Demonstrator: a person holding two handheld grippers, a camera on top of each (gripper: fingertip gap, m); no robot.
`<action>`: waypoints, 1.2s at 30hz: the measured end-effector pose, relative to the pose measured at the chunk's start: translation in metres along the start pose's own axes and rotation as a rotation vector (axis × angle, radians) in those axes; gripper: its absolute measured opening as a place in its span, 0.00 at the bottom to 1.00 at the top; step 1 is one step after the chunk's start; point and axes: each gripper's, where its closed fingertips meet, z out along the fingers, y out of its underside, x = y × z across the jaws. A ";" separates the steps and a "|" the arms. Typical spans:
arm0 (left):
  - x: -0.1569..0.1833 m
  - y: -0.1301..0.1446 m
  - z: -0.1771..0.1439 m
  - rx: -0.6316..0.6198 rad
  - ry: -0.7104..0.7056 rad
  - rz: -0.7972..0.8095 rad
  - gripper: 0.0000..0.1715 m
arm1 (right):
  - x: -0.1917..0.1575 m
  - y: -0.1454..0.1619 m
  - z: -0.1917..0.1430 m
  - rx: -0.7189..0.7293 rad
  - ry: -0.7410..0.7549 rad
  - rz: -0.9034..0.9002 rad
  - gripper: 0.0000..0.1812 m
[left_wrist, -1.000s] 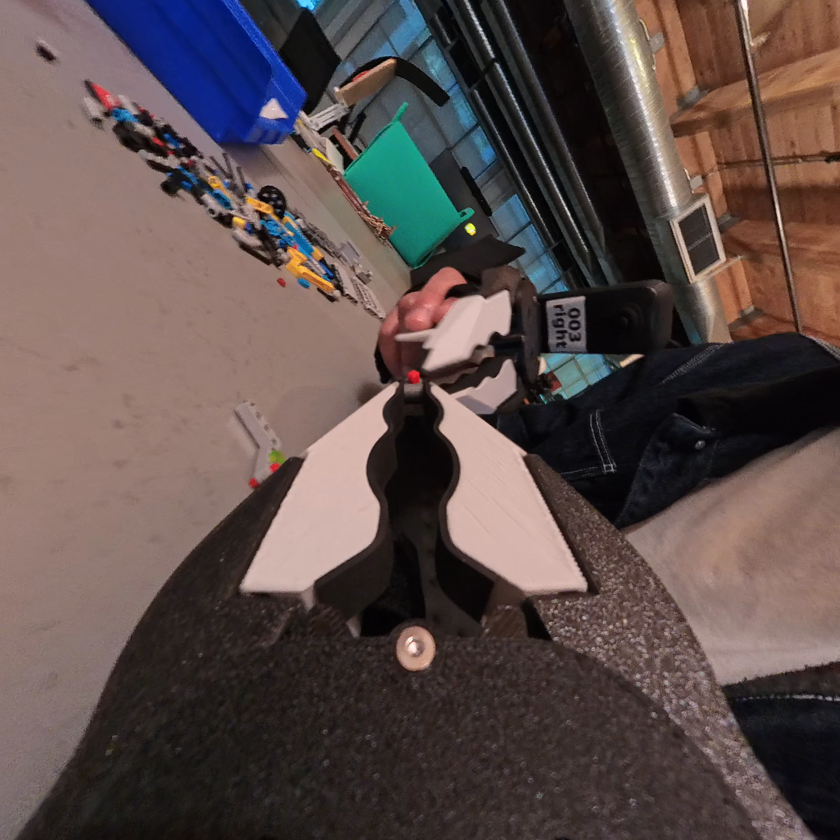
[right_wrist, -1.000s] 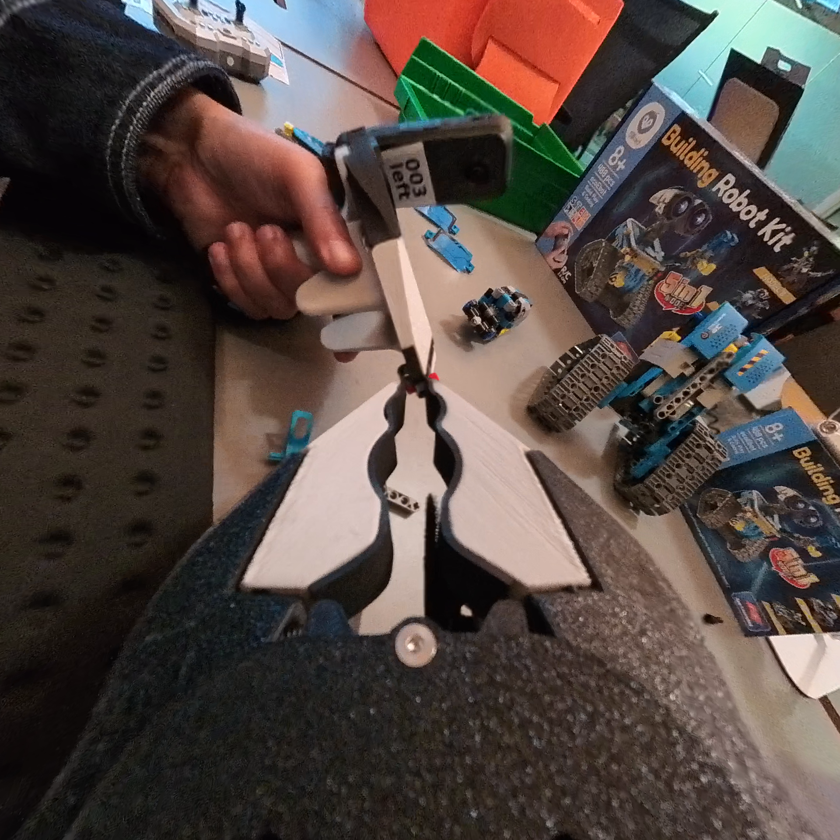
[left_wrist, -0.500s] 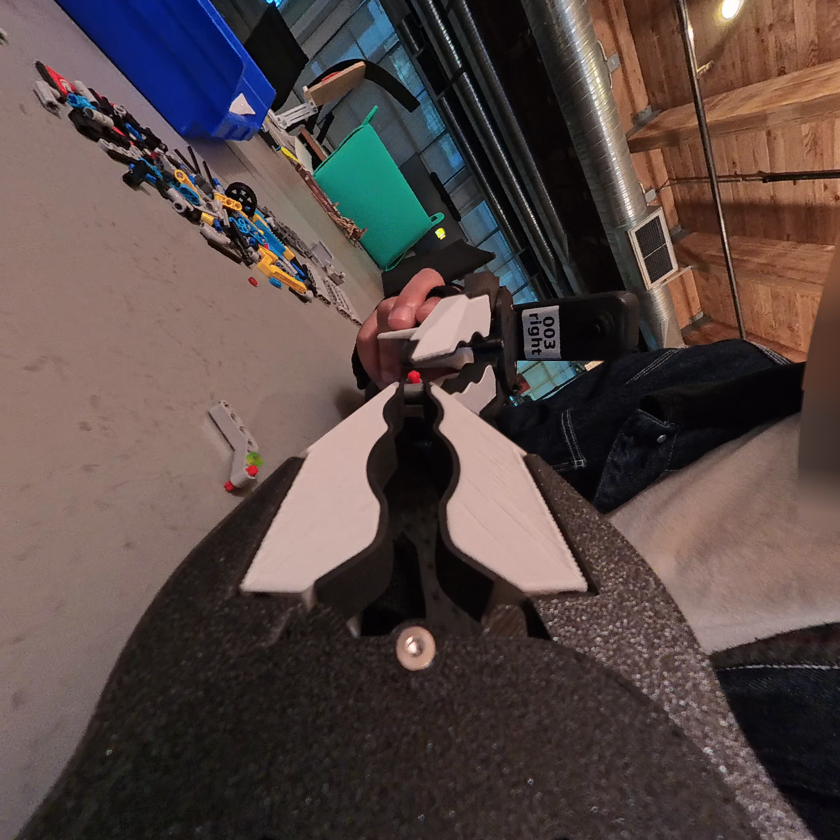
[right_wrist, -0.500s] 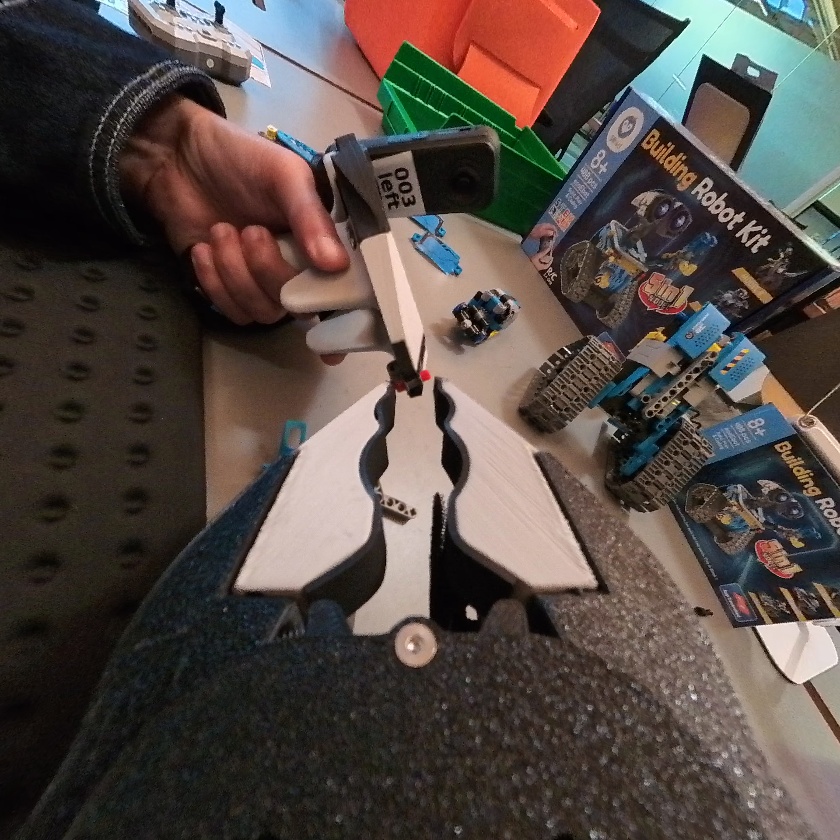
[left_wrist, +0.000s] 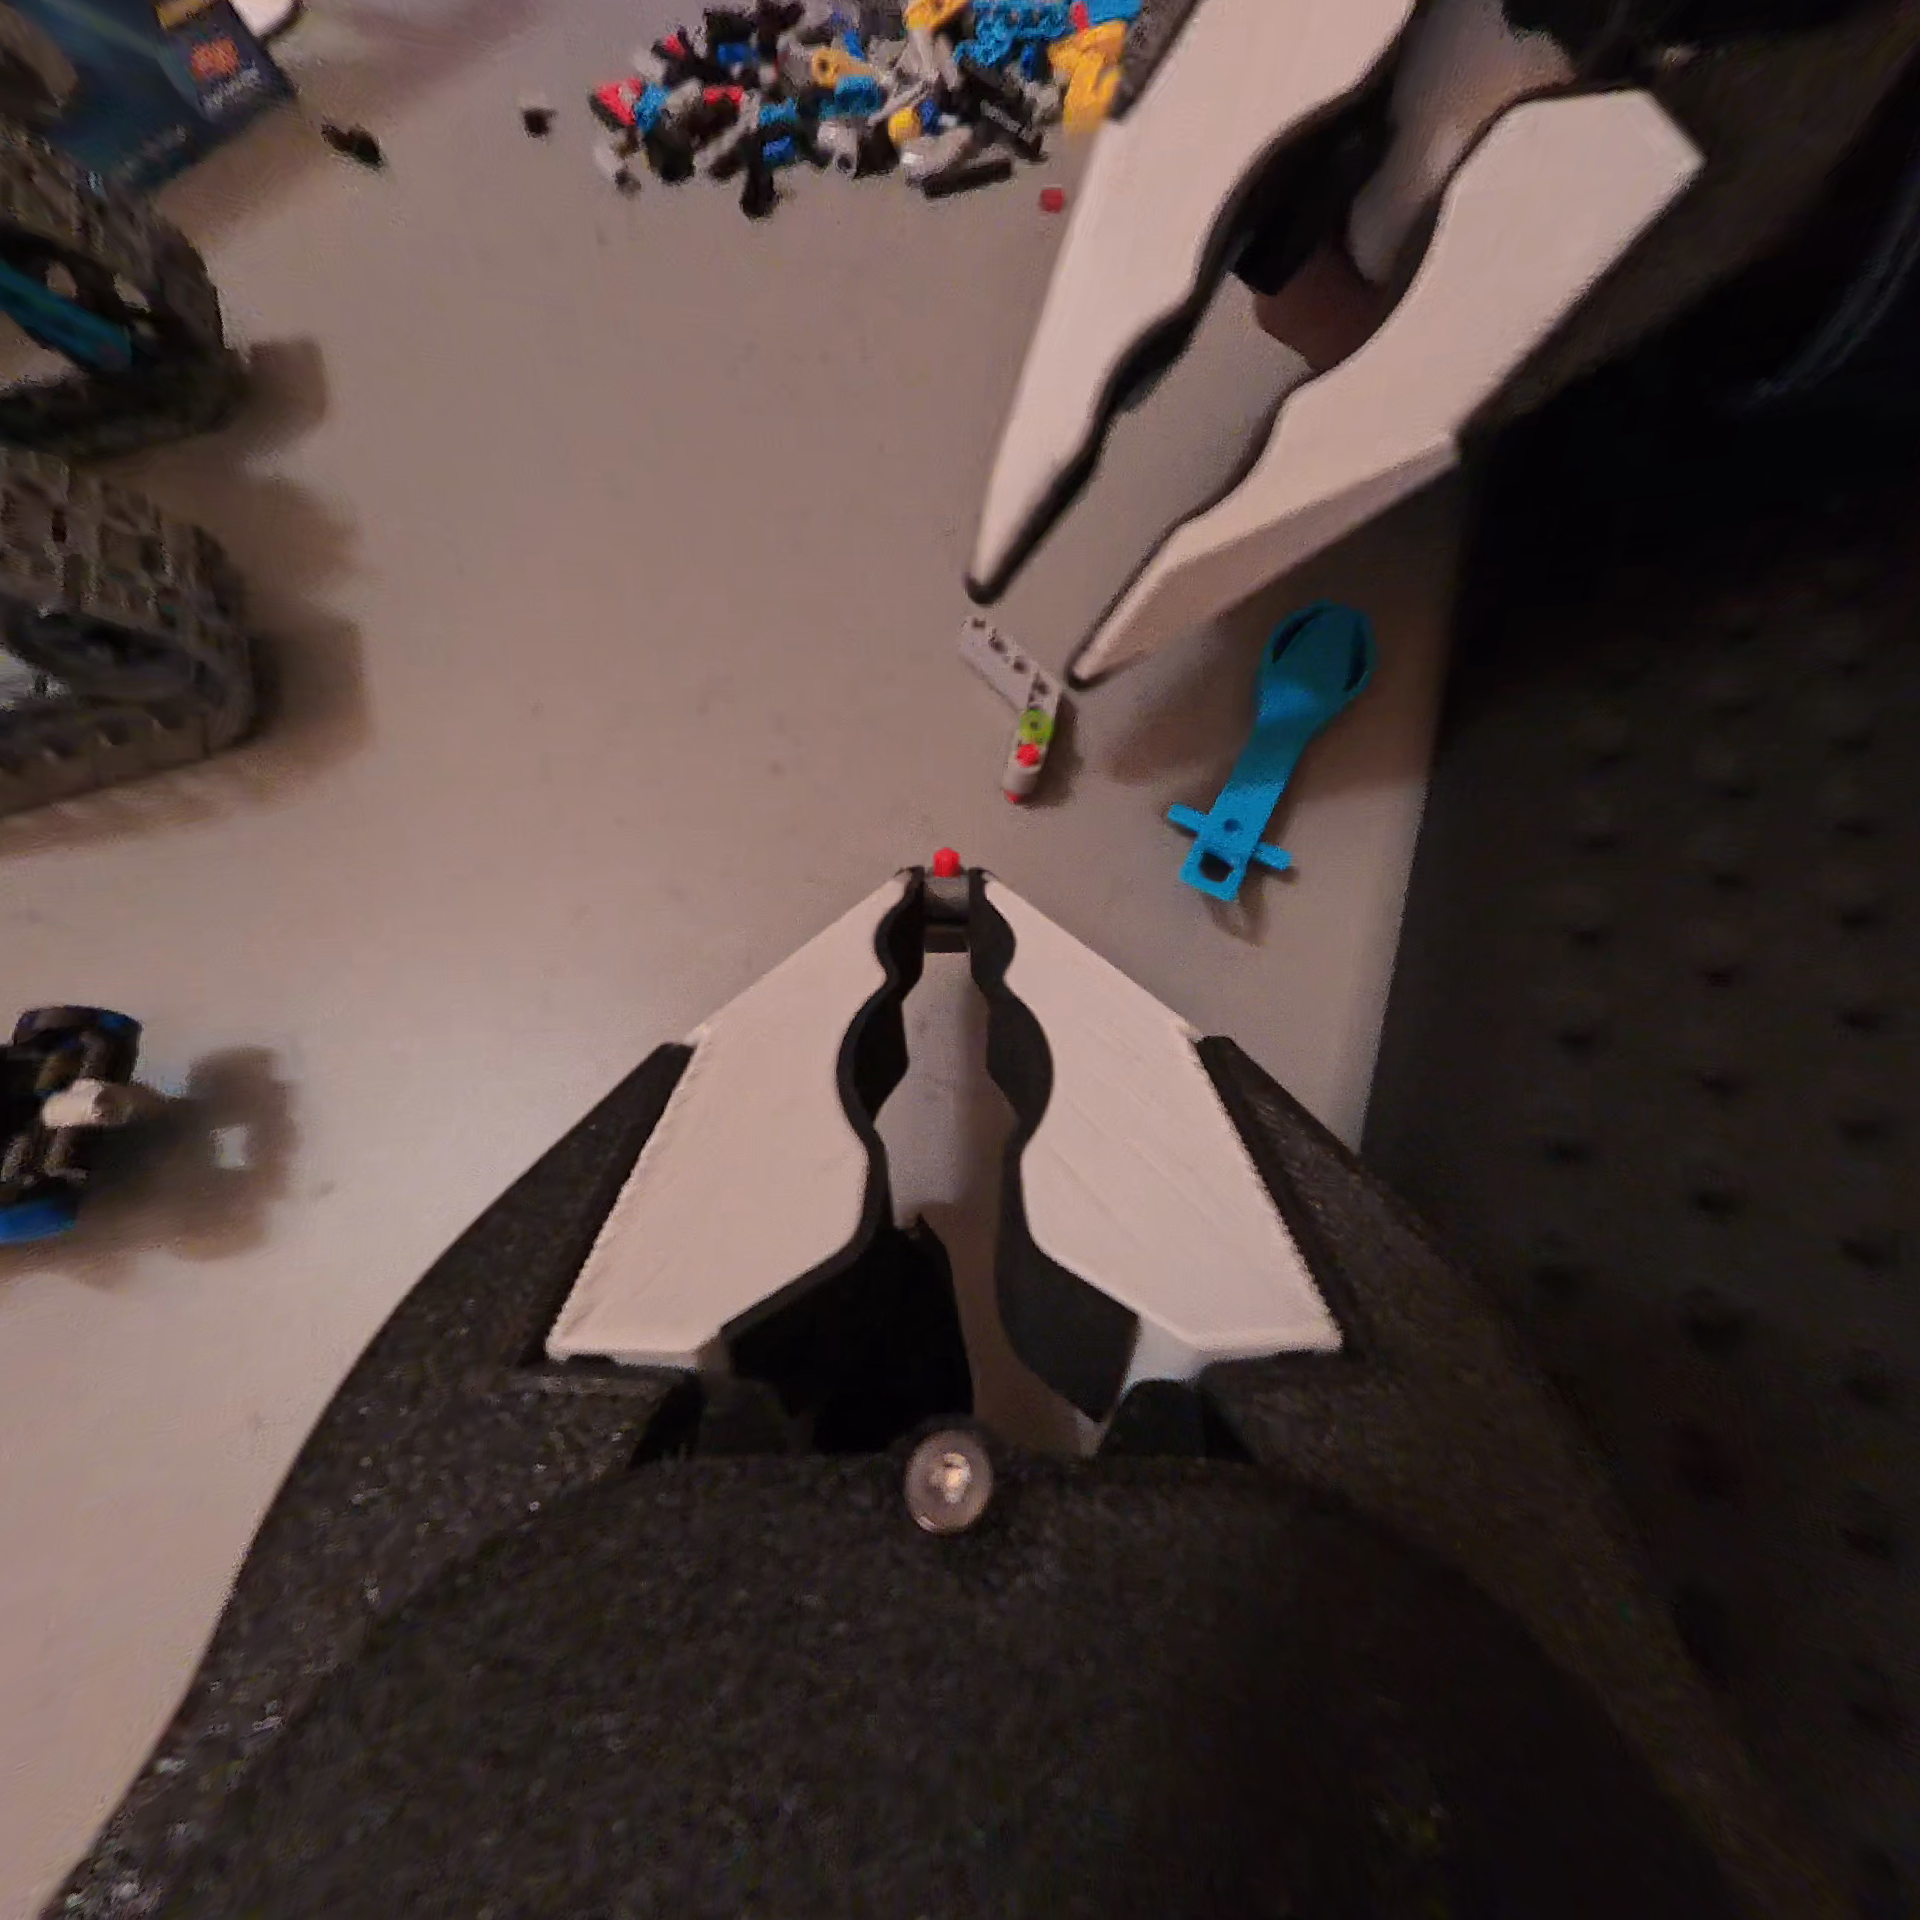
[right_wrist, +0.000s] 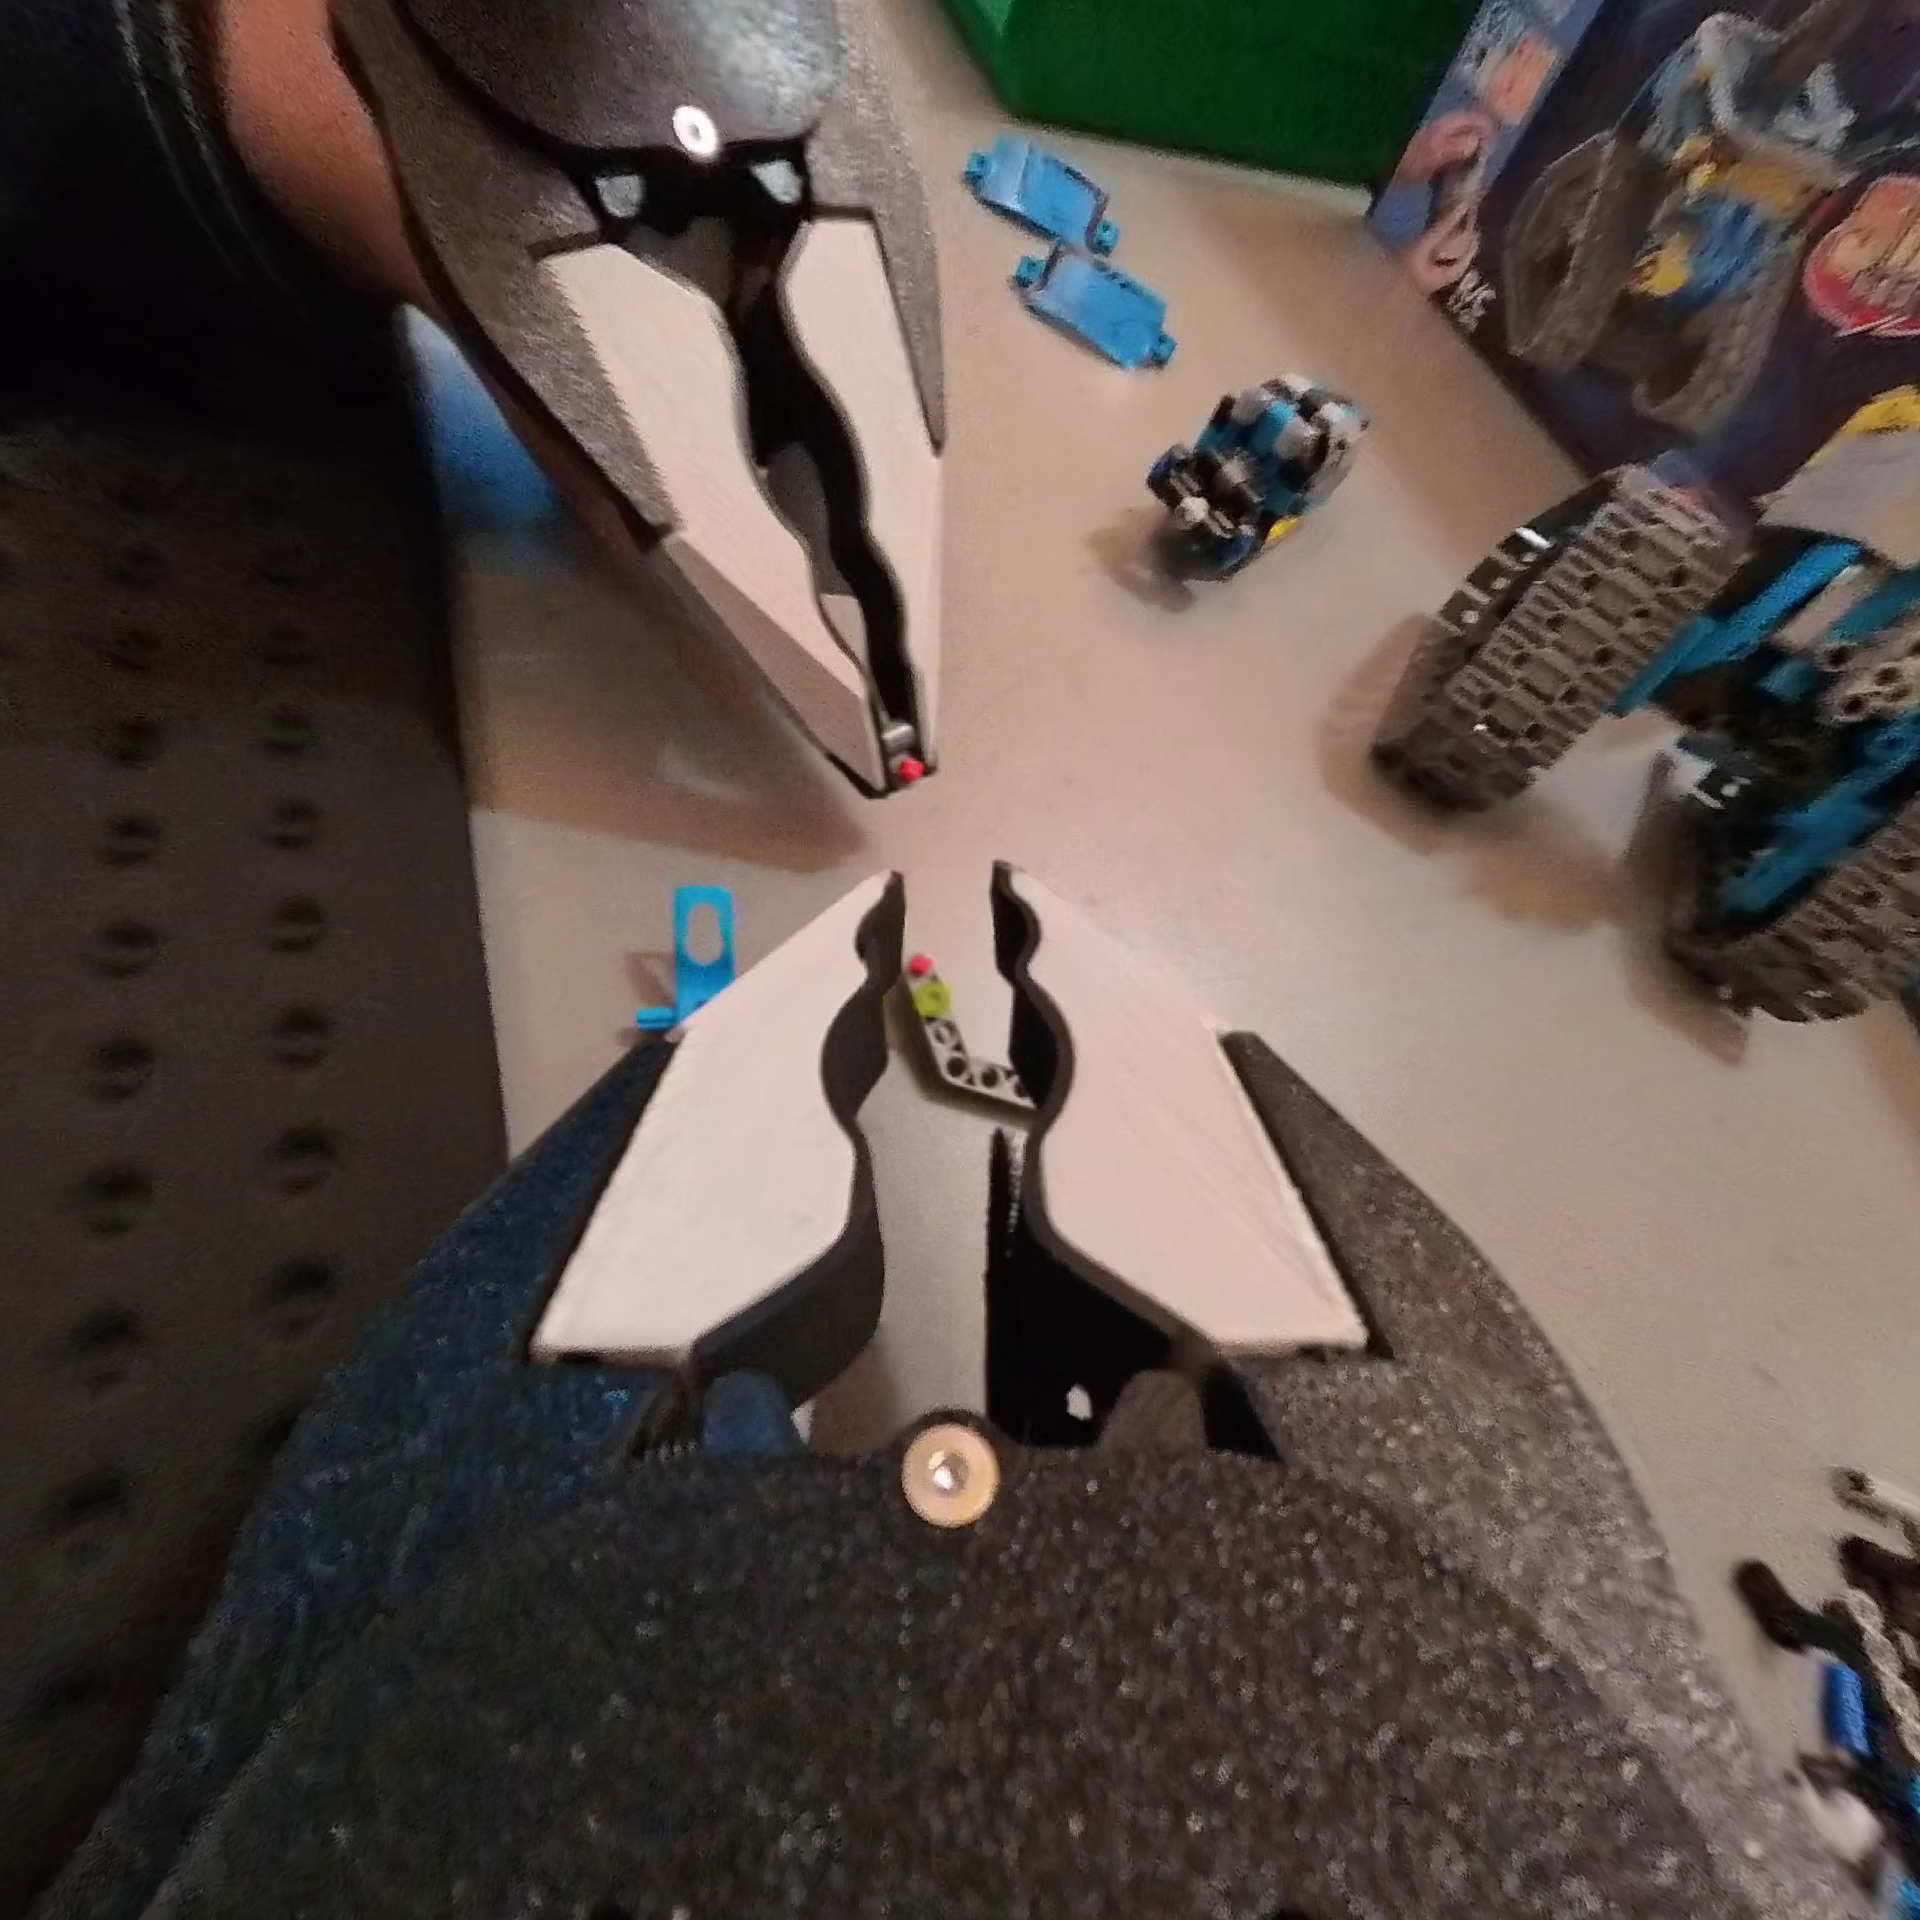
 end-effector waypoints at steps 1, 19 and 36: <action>-0.001 0.002 0.001 -0.011 -0.002 0.007 0.04 | -0.004 -0.002 0.003 -0.002 -0.015 0.006 0.07; 0.009 0.021 0.010 -0.123 0.048 0.021 0.04 | -0.020 -0.001 0.037 -0.143 -0.146 0.031 0.00; 0.011 0.023 0.006 -0.112 0.037 0.048 0.04 | -0.028 0.005 0.043 -0.189 -0.209 0.042 0.04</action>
